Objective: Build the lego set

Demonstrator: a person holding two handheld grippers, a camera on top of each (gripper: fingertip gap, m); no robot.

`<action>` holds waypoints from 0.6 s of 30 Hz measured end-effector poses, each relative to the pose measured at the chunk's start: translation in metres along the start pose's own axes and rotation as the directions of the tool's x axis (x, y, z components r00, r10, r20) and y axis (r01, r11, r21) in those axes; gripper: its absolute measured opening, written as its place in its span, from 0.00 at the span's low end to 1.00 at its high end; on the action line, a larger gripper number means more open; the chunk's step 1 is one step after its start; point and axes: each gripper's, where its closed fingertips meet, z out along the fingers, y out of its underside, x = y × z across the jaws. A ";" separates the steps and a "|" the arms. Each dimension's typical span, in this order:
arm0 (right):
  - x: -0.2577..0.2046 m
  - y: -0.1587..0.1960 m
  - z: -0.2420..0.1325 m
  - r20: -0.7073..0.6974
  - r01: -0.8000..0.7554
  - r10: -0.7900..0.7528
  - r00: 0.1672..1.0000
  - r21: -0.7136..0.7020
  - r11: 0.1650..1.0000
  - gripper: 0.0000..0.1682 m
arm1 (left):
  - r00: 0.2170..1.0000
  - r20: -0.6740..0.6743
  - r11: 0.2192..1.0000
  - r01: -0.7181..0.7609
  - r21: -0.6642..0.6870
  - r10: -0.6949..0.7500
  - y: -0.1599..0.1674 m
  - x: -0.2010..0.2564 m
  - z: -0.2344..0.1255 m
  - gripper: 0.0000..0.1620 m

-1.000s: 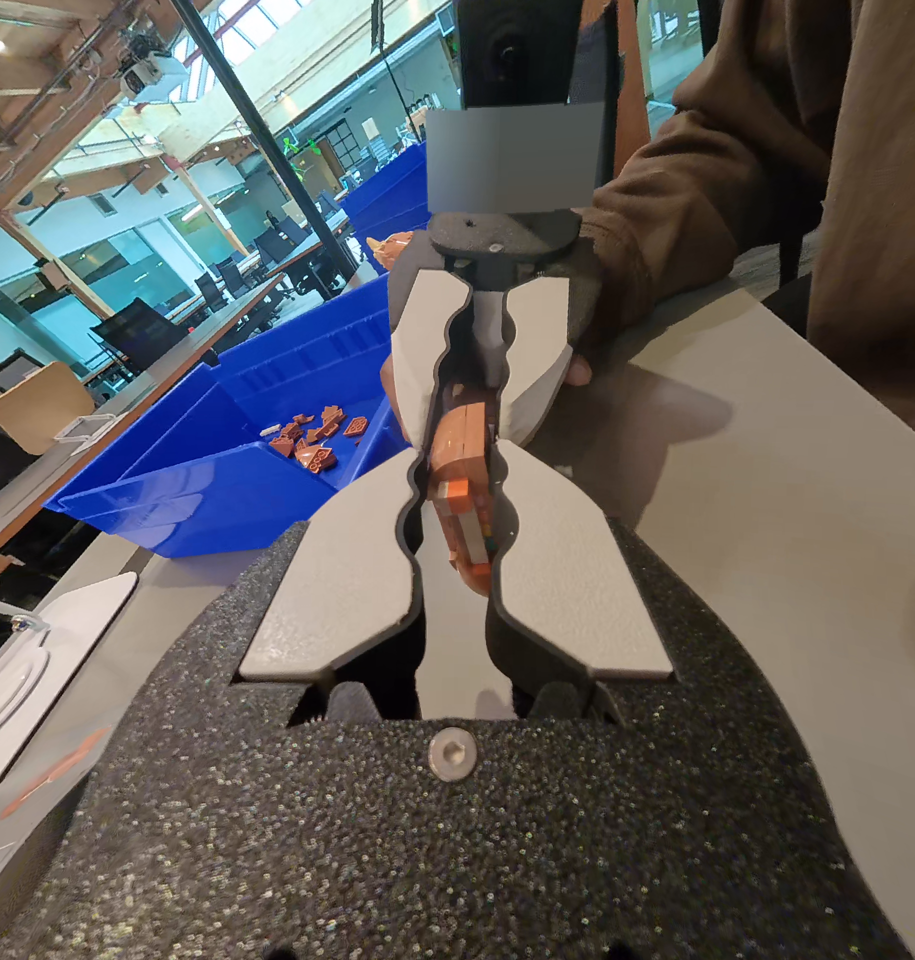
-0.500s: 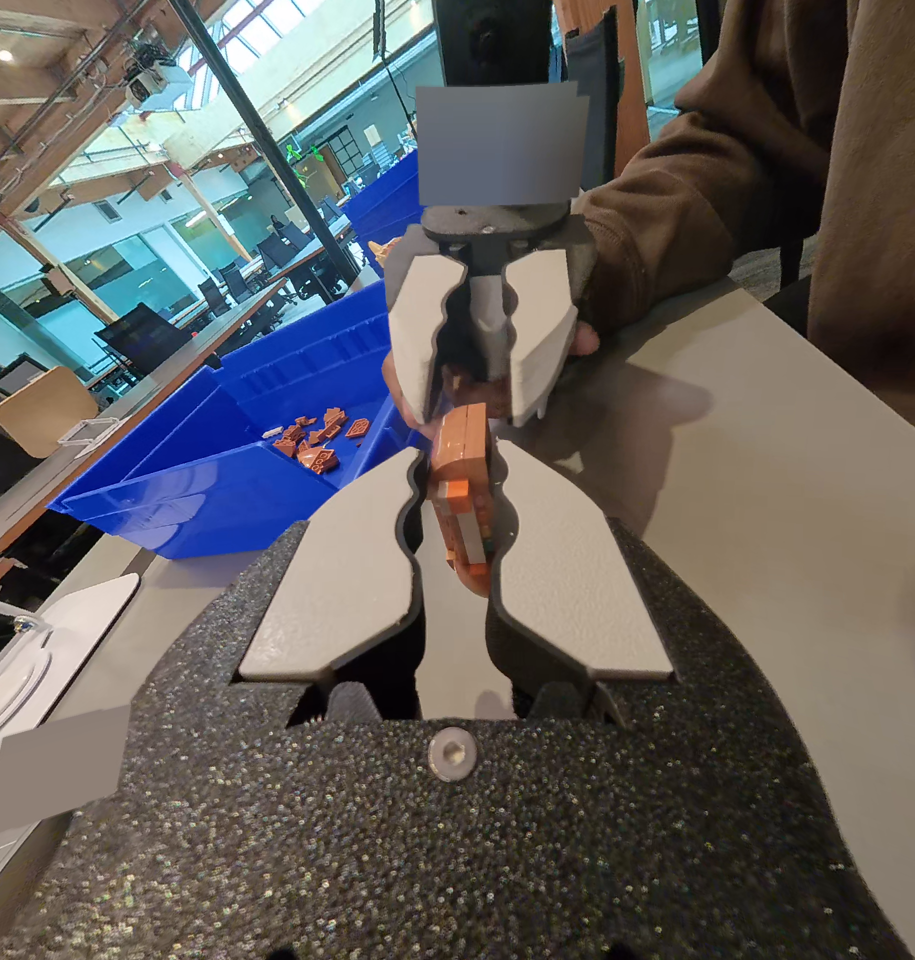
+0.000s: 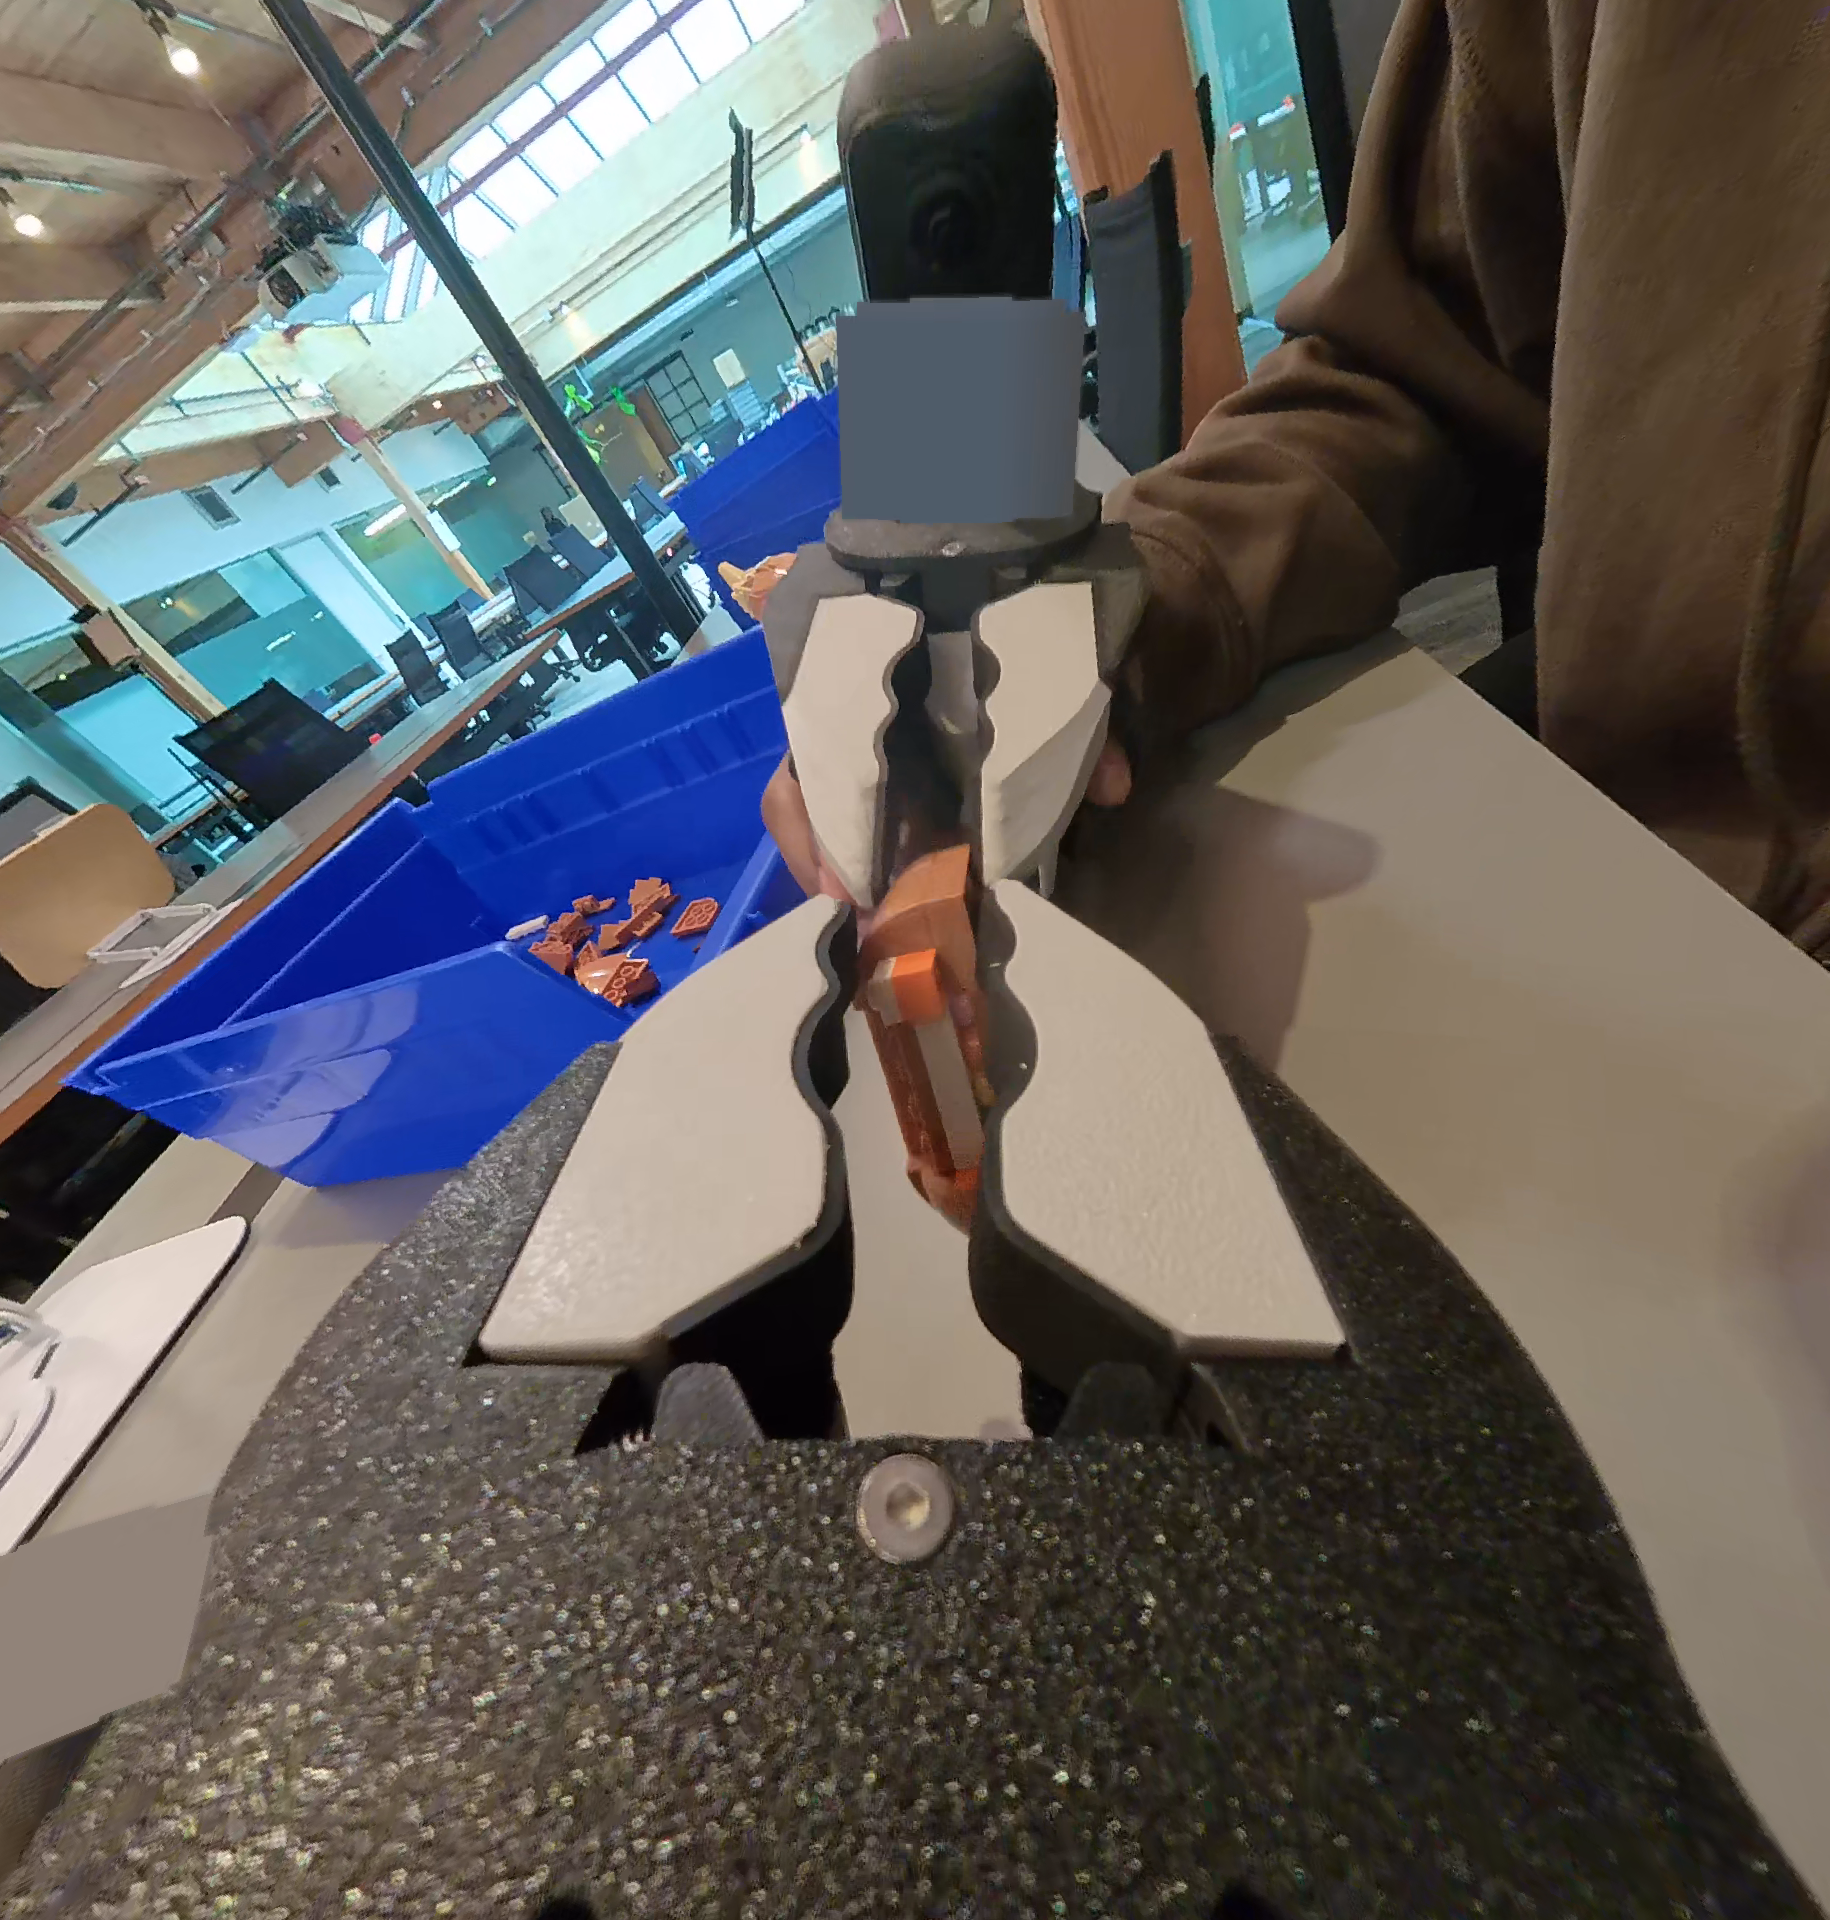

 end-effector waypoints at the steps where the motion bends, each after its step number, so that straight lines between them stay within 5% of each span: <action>1: -0.001 0.002 0.001 0.000 0.007 -0.007 1.000 -0.013 1.000 0.10 | 1.000 0.001 1.000 -0.003 0.006 0.003 -0.001 0.000 0.000 0.14; 7: 0.006 0.000 0.000 -0.043 -0.004 0.005 0.999 0.014 1.000 0.10 | 1.000 0.025 1.000 0.006 -0.018 -0.005 0.003 -0.006 0.000 0.13; 13: 0.002 0.015 0.004 0.010 -0.052 0.053 0.999 -0.062 0.997 0.23 | 1.000 0.006 1.000 0.000 -0.006 0.000 0.003 -0.001 0.001 0.13; 18: -0.002 0.018 0.008 0.009 -0.024 0.025 1.000 -0.088 0.996 0.13 | 1.000 -0.007 1.000 -0.017 -0.005 0.017 0.003 0.003 0.003 0.13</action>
